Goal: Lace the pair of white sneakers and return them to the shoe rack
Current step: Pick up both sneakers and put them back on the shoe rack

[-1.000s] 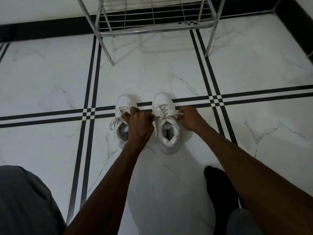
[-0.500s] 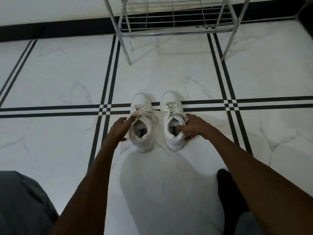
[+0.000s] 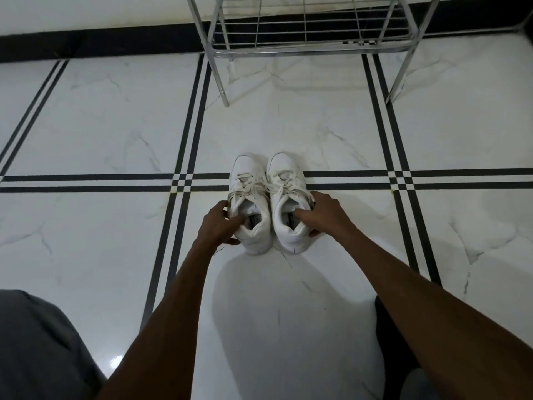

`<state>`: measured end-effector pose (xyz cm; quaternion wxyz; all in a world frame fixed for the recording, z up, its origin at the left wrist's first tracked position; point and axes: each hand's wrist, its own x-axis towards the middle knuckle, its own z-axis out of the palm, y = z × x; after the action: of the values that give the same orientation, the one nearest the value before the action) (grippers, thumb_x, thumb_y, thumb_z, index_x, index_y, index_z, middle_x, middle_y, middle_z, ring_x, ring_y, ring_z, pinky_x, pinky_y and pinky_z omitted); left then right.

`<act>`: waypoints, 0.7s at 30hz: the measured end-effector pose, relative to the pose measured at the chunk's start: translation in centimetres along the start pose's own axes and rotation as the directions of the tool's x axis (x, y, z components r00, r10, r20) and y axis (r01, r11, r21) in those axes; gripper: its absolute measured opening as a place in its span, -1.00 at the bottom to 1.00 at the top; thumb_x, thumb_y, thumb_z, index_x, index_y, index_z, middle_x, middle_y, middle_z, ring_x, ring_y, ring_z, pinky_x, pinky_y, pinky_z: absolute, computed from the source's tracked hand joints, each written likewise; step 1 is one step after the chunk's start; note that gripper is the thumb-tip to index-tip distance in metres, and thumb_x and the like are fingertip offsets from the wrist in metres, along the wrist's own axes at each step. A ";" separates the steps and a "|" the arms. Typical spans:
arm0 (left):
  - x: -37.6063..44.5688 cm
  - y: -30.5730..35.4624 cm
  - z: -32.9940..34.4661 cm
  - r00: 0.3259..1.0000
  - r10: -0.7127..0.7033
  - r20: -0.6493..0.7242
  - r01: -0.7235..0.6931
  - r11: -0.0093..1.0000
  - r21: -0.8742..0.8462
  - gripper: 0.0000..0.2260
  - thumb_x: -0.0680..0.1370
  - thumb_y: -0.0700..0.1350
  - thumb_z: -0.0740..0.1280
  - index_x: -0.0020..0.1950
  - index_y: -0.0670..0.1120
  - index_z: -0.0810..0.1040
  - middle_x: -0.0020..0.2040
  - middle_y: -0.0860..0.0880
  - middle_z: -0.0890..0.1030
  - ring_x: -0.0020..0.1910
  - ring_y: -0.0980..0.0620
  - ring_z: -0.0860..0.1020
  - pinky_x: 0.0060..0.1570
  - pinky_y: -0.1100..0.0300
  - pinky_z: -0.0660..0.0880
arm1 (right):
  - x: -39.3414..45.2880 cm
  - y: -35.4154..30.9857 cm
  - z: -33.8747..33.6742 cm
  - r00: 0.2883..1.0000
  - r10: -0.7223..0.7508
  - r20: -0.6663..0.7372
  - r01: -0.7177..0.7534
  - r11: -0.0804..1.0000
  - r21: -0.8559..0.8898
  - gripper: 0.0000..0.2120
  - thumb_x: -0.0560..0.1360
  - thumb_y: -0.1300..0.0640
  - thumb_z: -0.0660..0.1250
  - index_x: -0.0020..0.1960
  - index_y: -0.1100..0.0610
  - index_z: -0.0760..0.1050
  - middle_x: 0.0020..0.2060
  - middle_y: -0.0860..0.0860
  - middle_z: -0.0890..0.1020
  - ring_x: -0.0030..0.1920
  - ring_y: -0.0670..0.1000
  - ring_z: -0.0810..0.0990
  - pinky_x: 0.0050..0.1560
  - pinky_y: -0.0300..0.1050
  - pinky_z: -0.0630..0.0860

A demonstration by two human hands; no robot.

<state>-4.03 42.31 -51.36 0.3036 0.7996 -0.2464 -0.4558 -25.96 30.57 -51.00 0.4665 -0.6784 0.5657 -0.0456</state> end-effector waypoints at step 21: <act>-5.8 11.2 2.5 0.997 -0.010 -0.073 0.005 0.998 -0.065 -0.43 0.43 0.08 0.45 0.42 -0.04 0.50 0.17 -0.07 0.63 -0.01 -0.09 0.68 -0.19 -0.13 0.71 | -2.4 -3.3 -10.4 0.989 -0.037 -0.140 0.050 0.995 0.088 -0.94 0.45 0.14 0.38 -0.13 0.13 0.56 -0.31 -0.03 0.63 -0.26 -0.02 0.59 -0.20 -0.20 0.40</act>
<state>-10.25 37.72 -41.06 0.3364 0.8064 -0.2172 -0.4352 -30.52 26.19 -41.79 0.4557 -0.6638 0.5789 -0.1286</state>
